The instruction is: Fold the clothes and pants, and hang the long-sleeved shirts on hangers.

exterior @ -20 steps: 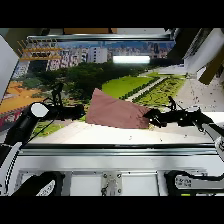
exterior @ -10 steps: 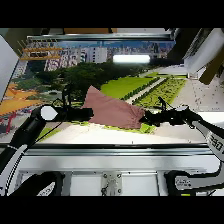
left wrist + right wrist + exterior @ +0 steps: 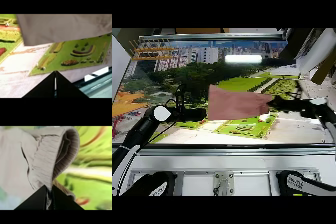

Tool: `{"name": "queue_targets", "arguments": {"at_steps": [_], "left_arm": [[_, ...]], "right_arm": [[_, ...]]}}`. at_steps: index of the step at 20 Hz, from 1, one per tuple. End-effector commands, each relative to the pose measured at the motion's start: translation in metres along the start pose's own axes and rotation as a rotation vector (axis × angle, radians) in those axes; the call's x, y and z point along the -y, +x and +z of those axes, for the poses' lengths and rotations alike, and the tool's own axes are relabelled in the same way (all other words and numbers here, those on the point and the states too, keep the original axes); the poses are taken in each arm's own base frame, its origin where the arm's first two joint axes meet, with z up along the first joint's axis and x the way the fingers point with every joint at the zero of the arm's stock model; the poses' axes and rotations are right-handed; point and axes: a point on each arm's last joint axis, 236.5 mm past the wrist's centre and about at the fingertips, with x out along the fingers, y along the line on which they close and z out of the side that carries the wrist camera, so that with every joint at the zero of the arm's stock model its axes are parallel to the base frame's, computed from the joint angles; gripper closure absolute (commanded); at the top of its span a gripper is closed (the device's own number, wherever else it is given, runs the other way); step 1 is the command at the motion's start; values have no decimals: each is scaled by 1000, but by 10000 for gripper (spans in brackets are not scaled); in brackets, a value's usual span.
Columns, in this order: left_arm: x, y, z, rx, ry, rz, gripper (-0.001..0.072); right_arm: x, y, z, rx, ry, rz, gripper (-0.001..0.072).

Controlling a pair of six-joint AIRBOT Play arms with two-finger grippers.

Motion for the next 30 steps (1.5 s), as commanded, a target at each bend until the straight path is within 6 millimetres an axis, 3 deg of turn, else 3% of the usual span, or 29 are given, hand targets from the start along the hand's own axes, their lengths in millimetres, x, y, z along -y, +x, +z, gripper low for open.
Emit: {"name": "queue_targets", "arguments": {"at_steps": [1, 4, 6, 9, 11, 16, 17, 18, 19, 20, 22, 23, 25, 27, 30], "left_arm": [[0, 0, 0, 0, 1, 0, 696], [0, 0, 0, 1, 0, -1, 696], [0, 0, 1, 3, 0, -1, 696], [0, 0, 1, 3, 0, 0, 696], [0, 0, 0, 2, 0, 0, 696], [0, 0, 0, 2, 0, 0, 696], [0, 0, 0, 2, 0, 0, 696], [0, 0, 0, 2, 0, 0, 696], [0, 0, 0, 1, 1, 0, 696], [0, 0, 0, 2, 0, 0, 696], [0, 0, 0, 2, 0, 0, 695], [0, 0, 1, 3, 0, 0, 696], [0, 0, 0, 3, 1, 0, 696], [0, 0, 0, 3, 0, 0, 696], [0, 0, 0, 0, 0, 0, 696]], "right_arm": [[66, -115, 61, 306, 106, -220, 707], [135, -206, 56, 462, 241, -444, 707], [172, -236, 24, 474, 369, -546, 707], [198, -228, -35, 381, 540, -592, 707], [203, -214, -58, 327, 577, -596, 707], [221, -229, -69, 297, 525, -713, 696], [225, -236, -68, 296, 504, -747, 575], [227, -245, -64, 303, 478, -778, 248], [225, -254, -55, 324, 459, -791, 74], [220, -263, -42, 353, 433, -795, 70], [191, -268, -8, 427, 317, -732, 71], [169, -260, 7, 460, 252, -673, 71], [106, -225, 23, 450, 101, -504, 71], [42, -178, 17, 360, -58, -357, 71], [-28, -115, -25, 173, -265, -218, 71]]}}
